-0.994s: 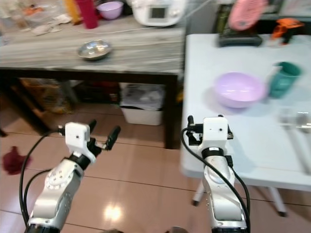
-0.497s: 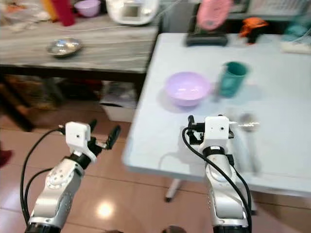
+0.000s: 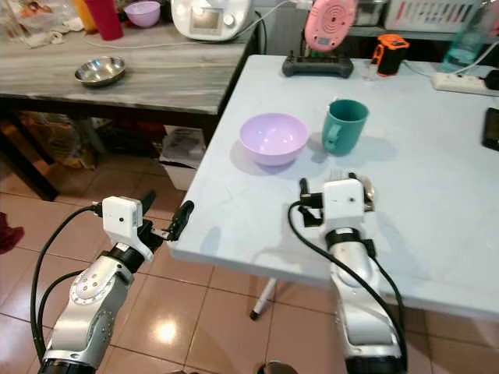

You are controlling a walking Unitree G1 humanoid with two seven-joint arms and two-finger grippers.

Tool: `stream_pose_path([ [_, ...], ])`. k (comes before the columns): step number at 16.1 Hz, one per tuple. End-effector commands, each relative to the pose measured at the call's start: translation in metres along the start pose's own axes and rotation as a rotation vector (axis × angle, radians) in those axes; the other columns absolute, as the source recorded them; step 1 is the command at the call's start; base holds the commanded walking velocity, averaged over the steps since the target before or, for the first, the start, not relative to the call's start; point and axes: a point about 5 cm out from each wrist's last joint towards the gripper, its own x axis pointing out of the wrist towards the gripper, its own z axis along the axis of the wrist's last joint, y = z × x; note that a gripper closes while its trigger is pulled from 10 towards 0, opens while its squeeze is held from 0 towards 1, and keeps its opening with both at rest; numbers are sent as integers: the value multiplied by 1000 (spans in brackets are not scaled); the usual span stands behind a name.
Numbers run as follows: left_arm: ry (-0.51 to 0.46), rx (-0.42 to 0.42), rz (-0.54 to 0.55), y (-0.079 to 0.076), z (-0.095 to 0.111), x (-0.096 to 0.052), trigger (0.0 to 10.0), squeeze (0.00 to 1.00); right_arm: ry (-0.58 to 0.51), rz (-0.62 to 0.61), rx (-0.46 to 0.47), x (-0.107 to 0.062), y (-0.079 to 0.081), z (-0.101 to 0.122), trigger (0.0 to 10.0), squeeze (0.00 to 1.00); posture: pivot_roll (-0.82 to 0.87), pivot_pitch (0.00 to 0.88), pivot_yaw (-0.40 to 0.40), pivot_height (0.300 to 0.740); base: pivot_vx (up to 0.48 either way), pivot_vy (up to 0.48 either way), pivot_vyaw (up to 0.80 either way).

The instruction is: Setting the table

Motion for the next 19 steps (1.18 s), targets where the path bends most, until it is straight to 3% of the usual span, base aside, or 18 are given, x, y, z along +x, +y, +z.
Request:
stream_pose_path([
  [1, -4, 4, -16, 1, 2, -2, 10000, 0, -19, 35, -14, 4, 2, 3, 10000, 0, -161, 118, 55, 740, 0, 0, 0],
  [5, 15, -21, -114, -10, 0, -2, 10000, 0, -54, 144, -118, 17, 1, 13, 10000, 0, -167, 132, 58, 740, 0, 0, 0],
  [7, 21, 26, -193, -16, 1, -5, 10000, 0, -62, 216, -166, 24, 0, 17, 10000, 0, -166, 145, 53, 740, 0, 0, 0],
  [10, 43, 28, -203, -13, -3, -12, 10000, 0, -70, 300, -280, 35, -3, 24, 10000, 0, -171, 164, 48, 740, 0, 0, 0],
  [11, 49, 9, -215, -17, -4, -13, 10000, 0, -67, 315, -340, 45, -11, 30, 10000, 0, -171, 173, 41, 740, 0, 0, 0],
  [14, 57, -20, -233, -25, -7, -16, 10000, 0, -81, 349, -404, 58, -17, 39, 10000, 0, -172, 184, 36, 740, 0, 0, 0],
  [19, 66, -36, -285, -30, -6, -18, 10000, 0, -57, 482, -477, 80, -6, 44, 10000, 0, -163, 207, 39, 740, 0, 0, 0],
])
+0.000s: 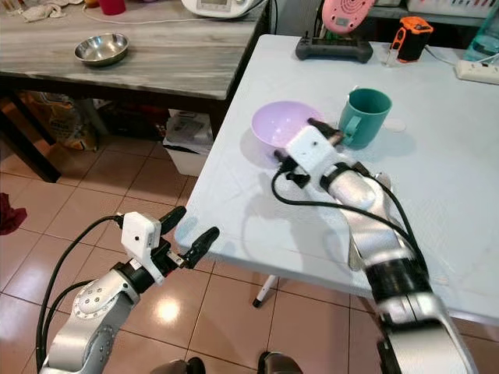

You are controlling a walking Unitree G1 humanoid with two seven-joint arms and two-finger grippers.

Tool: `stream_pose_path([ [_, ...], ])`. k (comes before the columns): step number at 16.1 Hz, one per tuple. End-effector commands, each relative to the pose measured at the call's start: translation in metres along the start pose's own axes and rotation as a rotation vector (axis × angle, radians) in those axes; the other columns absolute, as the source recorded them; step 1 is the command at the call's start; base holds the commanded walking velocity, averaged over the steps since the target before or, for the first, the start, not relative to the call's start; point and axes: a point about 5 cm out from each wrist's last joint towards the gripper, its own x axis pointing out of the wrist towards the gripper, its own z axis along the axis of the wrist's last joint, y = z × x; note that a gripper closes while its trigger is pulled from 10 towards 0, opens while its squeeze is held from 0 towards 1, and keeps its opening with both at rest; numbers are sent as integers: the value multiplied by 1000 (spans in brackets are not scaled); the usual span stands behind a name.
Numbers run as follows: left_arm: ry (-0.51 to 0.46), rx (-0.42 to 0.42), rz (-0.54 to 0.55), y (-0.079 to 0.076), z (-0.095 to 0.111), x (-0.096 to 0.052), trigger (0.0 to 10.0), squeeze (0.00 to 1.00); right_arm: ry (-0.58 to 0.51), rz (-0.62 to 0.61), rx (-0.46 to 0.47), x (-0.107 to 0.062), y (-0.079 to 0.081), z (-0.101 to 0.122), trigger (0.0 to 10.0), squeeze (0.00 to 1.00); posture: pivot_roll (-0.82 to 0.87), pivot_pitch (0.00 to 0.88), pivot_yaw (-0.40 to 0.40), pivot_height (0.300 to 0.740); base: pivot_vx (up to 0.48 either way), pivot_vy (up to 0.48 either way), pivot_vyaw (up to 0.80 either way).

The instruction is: Setting the table

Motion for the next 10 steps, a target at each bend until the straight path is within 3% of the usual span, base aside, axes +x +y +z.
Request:
stream_pose_path([
  [1, 9, -5, -21, -2, 0, -4, 10000, 0, 4, 63, -17, 7, 4, 0, 10000, 0, -161, 210, 41, 740, 0, 0, 0],
  [5, 14, -7, -34, -5, 0, -7, 10000, 0, 18, 121, -68, 19, 5, 1, 10000, 0, -150, 226, 42, 740, 0, 0, 0],
  [7, 17, -9, -35, -6, 1, -8, 10000, 0, 19, 130, -141, 25, 1, 2, 10000, 0, -145, 228, 43, 740, 0, 0, 0],
  [9, 20, -9, -38, -6, 1, -8, 10000, 0, 13, 139, -194, 29, -3, 7, 0, 0, -142, 226, 43, 740, 0, 0, 0],
  [10, 23, -10, -38, -6, 0, -8, 10000, 0, 14, 145, -232, 31, -5, 8, 0, 0, -141, 224, 41, 740, 0, 0, 0],
])
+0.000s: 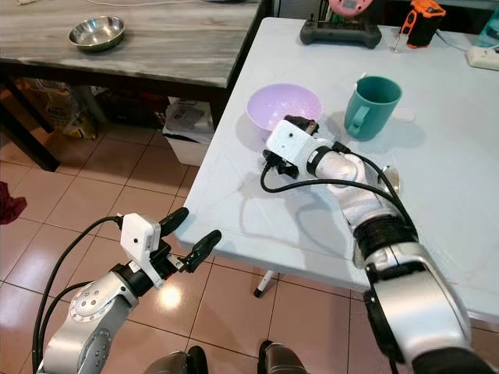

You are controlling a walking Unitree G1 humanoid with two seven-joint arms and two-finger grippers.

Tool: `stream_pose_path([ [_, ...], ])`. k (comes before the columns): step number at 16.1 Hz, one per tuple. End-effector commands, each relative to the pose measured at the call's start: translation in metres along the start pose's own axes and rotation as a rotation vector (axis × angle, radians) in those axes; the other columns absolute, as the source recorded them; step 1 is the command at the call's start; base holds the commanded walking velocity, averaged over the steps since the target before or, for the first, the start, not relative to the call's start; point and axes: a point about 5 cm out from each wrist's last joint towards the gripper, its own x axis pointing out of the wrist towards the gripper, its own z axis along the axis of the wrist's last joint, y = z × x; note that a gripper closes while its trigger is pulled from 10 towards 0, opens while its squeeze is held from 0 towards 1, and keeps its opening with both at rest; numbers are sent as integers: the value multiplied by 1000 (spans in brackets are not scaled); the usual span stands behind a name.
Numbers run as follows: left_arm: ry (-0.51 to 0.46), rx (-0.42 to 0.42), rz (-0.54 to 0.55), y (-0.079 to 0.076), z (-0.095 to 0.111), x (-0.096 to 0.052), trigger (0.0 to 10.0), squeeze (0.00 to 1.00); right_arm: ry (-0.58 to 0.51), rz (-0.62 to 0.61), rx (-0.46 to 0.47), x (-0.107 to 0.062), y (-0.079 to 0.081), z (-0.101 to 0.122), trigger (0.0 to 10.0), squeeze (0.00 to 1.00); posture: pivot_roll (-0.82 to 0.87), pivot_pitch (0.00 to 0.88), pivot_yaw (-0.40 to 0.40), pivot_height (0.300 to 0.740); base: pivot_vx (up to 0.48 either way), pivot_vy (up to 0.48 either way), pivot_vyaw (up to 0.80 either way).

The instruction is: Setting the table

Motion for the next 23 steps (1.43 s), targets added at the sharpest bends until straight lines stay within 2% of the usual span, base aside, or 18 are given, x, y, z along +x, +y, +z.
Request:
stream_pose_path([
  [1, 34, -11, -5, 0, -5, -4, 10000, 0, 1, 20, -59, 1, -3, 2, 0, 0, -140, 222, 40, 740, 0, 0, 0],
  [7, 51, -17, -11, -2, -9, -5, 10000, 0, 32, 37, -131, 1, -3, -6, 0, 0, -135, 214, 37, 740, 0, 0, 0],
  [9, 38, -14, -20, -3, -7, -5, 10000, 0, 62, 22, -185, -2, -6, -12, 0, 0, -130, 209, 38, 740, 0, 0, 0],
  [14, 23, -13, -32, -3, -3, -6, 10000, 0, 89, -15, -217, -8, -13, -20, 0, 0, -126, 201, 38, 740, 0, 0, 0],
  [18, -33, -18, -13, -1, 6, -3, 10000, 0, 92, -31, -236, -12, -15, -24, 0, 0, -126, 195, 41, 740, 0, 0, 0],
  [20, -84, 10, 29, 5, 17, 3, 10000, 0, 92, -46, -246, -14, -17, -26, 0, 0, -128, 190, 45, 740, 0, 0, 0],
  [23, -94, 17, 60, 10, 19, 4, 10000, 0, 90, -51, -256, -14, -17, -26, 0, 0, -127, 187, 49, 740, 0, 0, 0],
])
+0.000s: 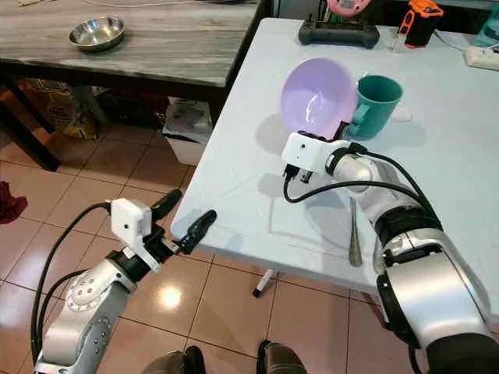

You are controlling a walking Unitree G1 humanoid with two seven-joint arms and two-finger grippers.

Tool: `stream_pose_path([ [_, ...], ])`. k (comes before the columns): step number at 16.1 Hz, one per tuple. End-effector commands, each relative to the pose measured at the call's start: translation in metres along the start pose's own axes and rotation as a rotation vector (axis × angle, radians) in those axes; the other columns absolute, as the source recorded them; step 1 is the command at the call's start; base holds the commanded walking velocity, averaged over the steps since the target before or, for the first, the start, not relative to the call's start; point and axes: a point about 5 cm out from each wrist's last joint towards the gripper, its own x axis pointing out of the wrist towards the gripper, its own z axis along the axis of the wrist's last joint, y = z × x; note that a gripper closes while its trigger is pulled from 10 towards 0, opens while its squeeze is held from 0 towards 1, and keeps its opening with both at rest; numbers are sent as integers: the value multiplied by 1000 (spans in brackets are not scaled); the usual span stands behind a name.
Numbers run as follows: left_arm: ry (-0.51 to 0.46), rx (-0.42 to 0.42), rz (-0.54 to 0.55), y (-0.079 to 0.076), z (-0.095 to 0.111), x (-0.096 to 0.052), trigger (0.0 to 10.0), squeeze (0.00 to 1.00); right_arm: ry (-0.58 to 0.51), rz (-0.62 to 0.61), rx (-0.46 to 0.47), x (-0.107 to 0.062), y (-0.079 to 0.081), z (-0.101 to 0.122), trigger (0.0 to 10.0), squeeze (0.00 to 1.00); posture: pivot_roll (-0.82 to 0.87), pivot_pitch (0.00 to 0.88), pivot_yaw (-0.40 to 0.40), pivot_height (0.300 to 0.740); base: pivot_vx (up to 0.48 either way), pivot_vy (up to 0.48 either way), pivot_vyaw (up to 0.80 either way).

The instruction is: Setting the table

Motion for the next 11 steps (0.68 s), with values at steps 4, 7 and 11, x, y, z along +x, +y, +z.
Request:
stream_pose_path([
  [4, -5, 17, 42, 4, 1, -2, 10000, 0, -71, -36, -16, 1, -6, 9, 0, 0, -125, 185, 52, 740, 0, 0, 0],
  [7, -14, 19, 46, 5, 3, 0, 10000, 0, -133, -57, 0, 2, -6, 19, 0, 0, -123, 183, 51, 740, 0, 0, 0],
  [11, 6, 30, 251, 27, -1, 3, 10000, 0, -343, -156, 236, -5, 11, 47, 0, 0, -132, 173, 44, 740, 0, 0, 0],
])
